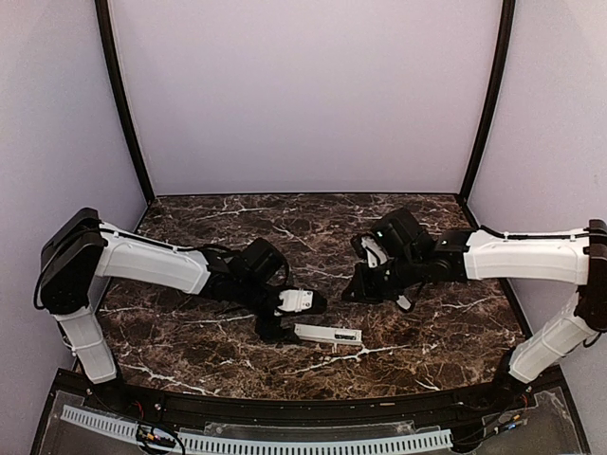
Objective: Load the batteries into the remote control
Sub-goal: Pick up the battery from the center of the board.
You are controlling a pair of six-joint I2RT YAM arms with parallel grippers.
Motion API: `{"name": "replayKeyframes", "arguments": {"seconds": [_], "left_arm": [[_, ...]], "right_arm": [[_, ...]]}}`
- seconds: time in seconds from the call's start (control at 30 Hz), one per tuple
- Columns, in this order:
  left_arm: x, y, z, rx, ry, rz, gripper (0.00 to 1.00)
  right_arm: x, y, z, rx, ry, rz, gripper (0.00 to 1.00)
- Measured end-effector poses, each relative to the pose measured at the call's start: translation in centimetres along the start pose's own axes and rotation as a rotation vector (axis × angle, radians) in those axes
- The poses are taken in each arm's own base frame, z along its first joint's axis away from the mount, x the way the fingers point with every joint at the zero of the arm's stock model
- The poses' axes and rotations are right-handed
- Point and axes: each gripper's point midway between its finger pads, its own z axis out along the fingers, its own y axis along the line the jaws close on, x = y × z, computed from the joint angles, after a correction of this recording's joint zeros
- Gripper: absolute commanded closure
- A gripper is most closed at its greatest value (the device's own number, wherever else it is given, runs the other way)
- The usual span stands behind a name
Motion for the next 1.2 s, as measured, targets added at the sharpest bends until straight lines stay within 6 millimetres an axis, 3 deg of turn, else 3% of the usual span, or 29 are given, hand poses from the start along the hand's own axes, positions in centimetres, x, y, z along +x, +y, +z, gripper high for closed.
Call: {"name": "replayKeyframes", "arguments": {"seconds": [0.13, 0.2, 0.33, 0.47, 0.57, 0.73, 0.9, 1.1, 1.2], "left_arm": [[-2.0, 1.2, -2.9, -0.038, -0.059, -0.011, 0.23], [-3.2, 2.7, -5.2, -0.075, -0.117, -0.057, 0.22], [-4.0, 9.4, -11.6, -0.24, -0.266, -0.29, 0.21], [-1.8, 17.1, -17.9, -0.452, -0.385, -0.597, 0.19], [1.5, 20.4, -20.1, -0.592, -0.391, -0.816, 0.18], [6.1, 24.5, -19.7, -0.773, -0.33, -1.129, 0.15], [11.4, 25.6, -16.4, -0.881, -0.243, -1.423, 0.11], [14.6, 26.1, -13.0, -0.923, -0.182, -1.597, 0.07], [15.1, 25.8, -11.8, -0.925, -0.158, -1.631, 0.06]], "right_arm": [[-1.1, -0.3, -0.6, 0.032, -0.024, -0.025, 0.9], [-2.1, -0.3, -1.0, 0.05, -0.042, -0.045, 0.83], [-5.1, 0.6, -1.5, 0.066, -0.103, -0.093, 0.69], [-8.6, 1.6, 0.0, 0.093, -0.144, -0.154, 0.65], [-10.4, 1.9, 1.7, 0.115, -0.149, -0.178, 0.62], [-10.6, 0.8, 3.8, 0.159, -0.13, -0.19, 0.59], [-10.3, 0.3, 4.4, 0.164, -0.125, -0.188, 0.58], [-7.9, -1.9, 5.7, 0.187, -0.071, -0.158, 0.58], [-6.9, -2.7, 6.1, 0.194, -0.047, -0.145, 0.58]]}}
